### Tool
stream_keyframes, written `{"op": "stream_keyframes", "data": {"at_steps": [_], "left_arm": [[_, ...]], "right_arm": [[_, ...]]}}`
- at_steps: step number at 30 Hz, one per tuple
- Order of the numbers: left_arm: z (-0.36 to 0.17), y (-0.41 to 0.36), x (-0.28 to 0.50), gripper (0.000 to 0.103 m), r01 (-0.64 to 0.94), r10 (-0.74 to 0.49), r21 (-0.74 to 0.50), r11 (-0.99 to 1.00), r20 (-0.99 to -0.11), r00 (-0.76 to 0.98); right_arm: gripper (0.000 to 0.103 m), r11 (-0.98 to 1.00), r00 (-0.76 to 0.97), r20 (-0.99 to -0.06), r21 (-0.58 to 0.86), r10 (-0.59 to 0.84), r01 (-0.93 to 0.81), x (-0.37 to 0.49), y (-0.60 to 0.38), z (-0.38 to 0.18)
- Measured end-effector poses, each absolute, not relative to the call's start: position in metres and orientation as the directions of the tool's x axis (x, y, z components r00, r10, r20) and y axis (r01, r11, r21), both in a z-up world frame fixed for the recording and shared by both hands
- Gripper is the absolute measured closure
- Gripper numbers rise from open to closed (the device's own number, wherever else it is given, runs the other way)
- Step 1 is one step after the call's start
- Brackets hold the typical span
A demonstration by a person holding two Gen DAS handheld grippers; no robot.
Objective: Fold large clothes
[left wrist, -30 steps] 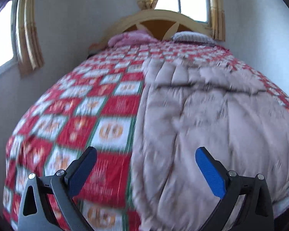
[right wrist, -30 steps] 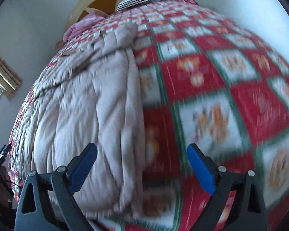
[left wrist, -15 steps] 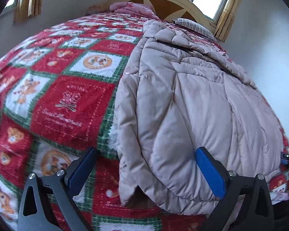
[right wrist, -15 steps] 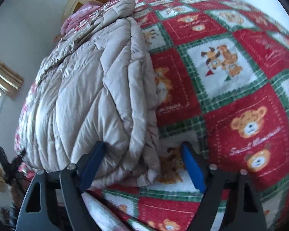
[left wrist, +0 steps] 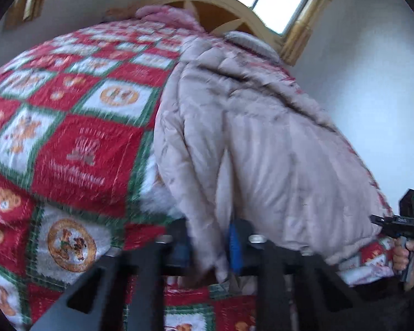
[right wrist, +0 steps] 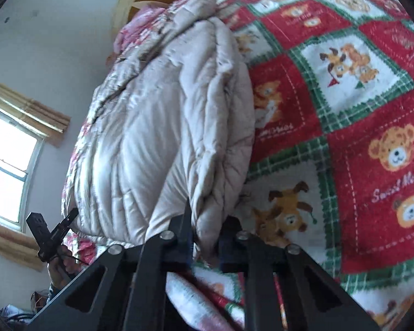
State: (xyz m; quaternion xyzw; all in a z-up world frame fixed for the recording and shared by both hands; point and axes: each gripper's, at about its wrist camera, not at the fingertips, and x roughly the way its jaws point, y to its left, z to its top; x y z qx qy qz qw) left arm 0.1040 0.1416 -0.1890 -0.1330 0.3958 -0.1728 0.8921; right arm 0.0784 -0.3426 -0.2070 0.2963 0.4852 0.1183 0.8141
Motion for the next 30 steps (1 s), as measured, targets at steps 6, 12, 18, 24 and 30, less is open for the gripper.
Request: {"op": "stream_keyframes", "data": {"at_steps": [6,12,18,24,30], "left_arm": [[-0.143,0.144,0.084,0.093,0.291,-0.502,-0.429,0.855,-0.543,0.673],[-0.090,0.148,0.056,0.094,0.378,-0.579,-0.470,0.798,-0.421,0.698],[-0.033,0.156,0.037,0.094,0.449,-0.634,-0.507,0.735,-0.281,0.721],[0.000,0.148,0.058,0.094,0.498,-0.634,-0.445,0.744,-0.234,0.737],[-0.006,0.138,0.162,0.094,0.459,-0.613,-0.448,0.767,-0.302,0.730]], "right_arm": [[0.091,0.702,0.563,-0.588,0.712,0.581,0.019,0.049,-0.356,-0.179],[0.091,0.665,0.645,-0.474,0.744,0.599,-0.071,0.012,-0.371,-0.121],[0.092,0.648,0.731,-0.347,0.743,0.588,-0.169,-0.006,-0.371,-0.055],[0.092,0.641,0.782,-0.290,0.747,0.552,-0.176,0.037,-0.379,-0.026],[0.092,0.649,0.774,-0.353,0.755,0.525,-0.096,0.156,-0.384,-0.030]]}}
